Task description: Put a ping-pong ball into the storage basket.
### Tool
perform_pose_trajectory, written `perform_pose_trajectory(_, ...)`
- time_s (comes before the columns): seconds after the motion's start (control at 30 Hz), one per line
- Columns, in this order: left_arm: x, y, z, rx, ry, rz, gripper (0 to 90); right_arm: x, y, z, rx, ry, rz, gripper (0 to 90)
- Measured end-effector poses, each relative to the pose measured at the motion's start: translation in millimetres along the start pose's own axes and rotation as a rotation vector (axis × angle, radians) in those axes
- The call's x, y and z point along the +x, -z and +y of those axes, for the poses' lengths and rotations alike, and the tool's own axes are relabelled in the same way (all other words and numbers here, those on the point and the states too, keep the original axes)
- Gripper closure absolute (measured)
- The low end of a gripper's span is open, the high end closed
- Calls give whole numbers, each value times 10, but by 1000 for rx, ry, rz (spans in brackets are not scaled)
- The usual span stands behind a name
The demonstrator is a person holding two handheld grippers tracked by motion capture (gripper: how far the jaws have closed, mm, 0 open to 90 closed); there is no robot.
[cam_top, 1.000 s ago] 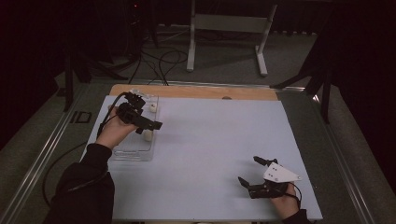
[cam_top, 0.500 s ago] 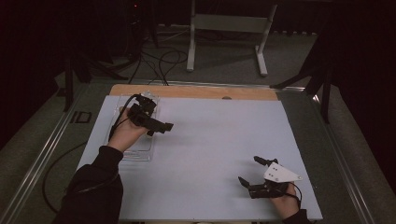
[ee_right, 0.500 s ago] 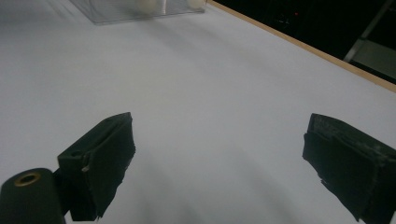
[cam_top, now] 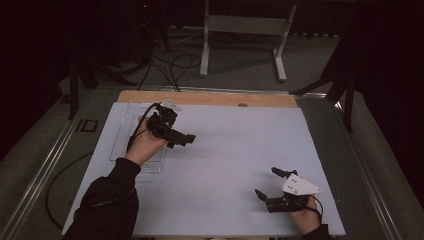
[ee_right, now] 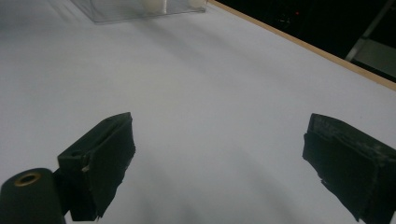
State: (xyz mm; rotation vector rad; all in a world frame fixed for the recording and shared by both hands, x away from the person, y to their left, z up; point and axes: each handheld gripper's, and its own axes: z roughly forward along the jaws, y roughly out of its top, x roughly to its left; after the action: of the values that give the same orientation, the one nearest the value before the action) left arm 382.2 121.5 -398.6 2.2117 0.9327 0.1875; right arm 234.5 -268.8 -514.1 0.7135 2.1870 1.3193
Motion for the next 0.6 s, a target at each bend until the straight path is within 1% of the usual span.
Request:
perform_pose_trajectory(0.03, -28, -23, 8, -5, -3, -14, 4, -3, -1, -1, -1, -1, 0, 90)
perform_pose_trajectory(0.1, -48, -33, 12, -9, -9, -10, 4, -4, -2, -1, -2, 0, 0, 90)
perform_pose_trajectory(0.13, -75, -46, 24, -19, -13, -22, 4, -4, -1, 0, -1, 1, 0, 90)
perform_pose_trajectory(0.2, -89, -50, 30, -25, -14, -27, 5, -3, -1, 0, 1, 2, 0, 90)
perform_pose_trajectory(0.23, -101, -57, 38, -26, -19, -35, 5, -3, 0, 0, 0, 1, 0, 90)
perform_pose_trajectory(0.27, -132, -74, 50, -27, -27, -34, 4, -5, -1, 0, -3, 3, -1, 90)
perform_pose_trajectory(0.37, -159, -96, 60, -29, -29, -42, 5, -6, 1, -1, -2, 1, -1, 90)
perform_pose_trajectory(0.4, -189, -123, 68, -28, -40, -49, 5, -6, 0, -1, -3, 1, -2, 90)
perform_pose_trajectory(0.43, -189, -123, 68, -28, -40, -49, 4, -6, 0, -1, -3, 1, -2, 90)
perform_pose_trajectory(0.5, -233, -162, 79, -29, -49, -63, 4, -8, 1, -2, -3, 0, -2, 90)
perform_pose_trajectory(0.57, -233, -162, 79, -29, -49, -63, 4, -9, 1, -2, -3, 0, -3, 90)
perform_pose_trajectory(0.6, -268, -194, 85, -33, -58, -67, 4, -9, 1, -2, -3, 0, -3, 90)
